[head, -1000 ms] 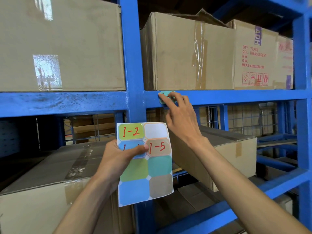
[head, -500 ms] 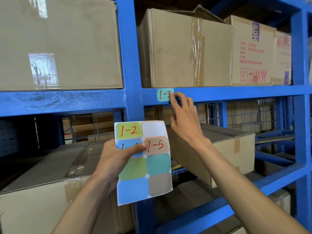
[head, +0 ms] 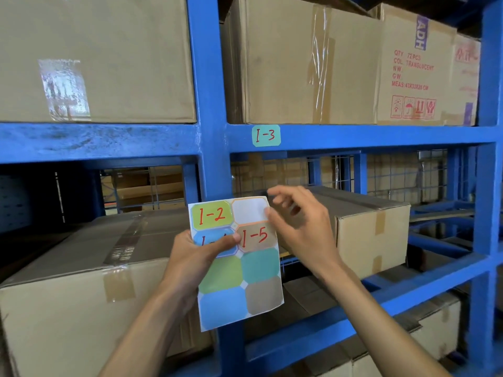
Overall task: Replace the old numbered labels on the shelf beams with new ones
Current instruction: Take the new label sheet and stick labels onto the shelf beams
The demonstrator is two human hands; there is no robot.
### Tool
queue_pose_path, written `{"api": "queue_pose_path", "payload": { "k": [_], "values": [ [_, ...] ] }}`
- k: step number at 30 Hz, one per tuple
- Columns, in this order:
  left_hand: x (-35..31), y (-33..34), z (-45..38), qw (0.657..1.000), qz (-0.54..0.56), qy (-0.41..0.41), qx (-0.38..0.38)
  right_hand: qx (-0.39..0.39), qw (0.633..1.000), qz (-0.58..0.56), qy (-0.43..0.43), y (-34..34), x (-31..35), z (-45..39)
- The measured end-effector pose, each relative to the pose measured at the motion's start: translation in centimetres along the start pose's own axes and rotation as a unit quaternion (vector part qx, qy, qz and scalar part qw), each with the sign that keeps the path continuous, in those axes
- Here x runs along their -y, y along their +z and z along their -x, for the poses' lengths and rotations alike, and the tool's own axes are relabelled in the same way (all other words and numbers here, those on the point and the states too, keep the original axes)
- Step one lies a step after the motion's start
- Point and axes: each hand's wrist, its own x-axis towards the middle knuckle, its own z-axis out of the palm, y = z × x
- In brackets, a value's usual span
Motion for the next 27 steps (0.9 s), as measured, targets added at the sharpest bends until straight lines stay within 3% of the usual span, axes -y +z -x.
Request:
{"api": "queue_pose_path", "payload": {
  "k": [3, 8, 17, 20, 23, 27],
  "values": [
    [1.4, 0.5, 0.7, 0.999, 0.03, -0.011, 0.003, 0.057, 0.994, 0.073, -0.054, -0.1, 0.2, 3.0],
    [3.9, 1.4, 2.1, 0.996, 0.071, -0.048, 0.019, 0.09, 0.984, 0.146, -0.041, -0.3, -0.3, 6.8],
    [7.8, 1.8, 3.9, 0.996, 0.041, -0.08, -0.003, 0.12, 0.991, 0.045, 0.035, -0.7, -1.3, 11.2],
    [9.3, 1.5, 4.3, 0.995, 0.024, -0.091, -0.036, 0.082, 0.979, -0.07, 0.171, -0.6, -1.2, 13.0],
    [10.9, 1.0, 4.8, 0.992, 0.01, -0.106, -0.064, 0.029, 0.938, -0.179, 0.297, -0.2, -1.4, 14.9],
    [12.7, 0.1, 5.6, 0.989, -0.004, -0.12, -0.082, -0.051, 0.873, -0.281, 0.395, 0.1, -1.6, 17.3]
  ]
}}
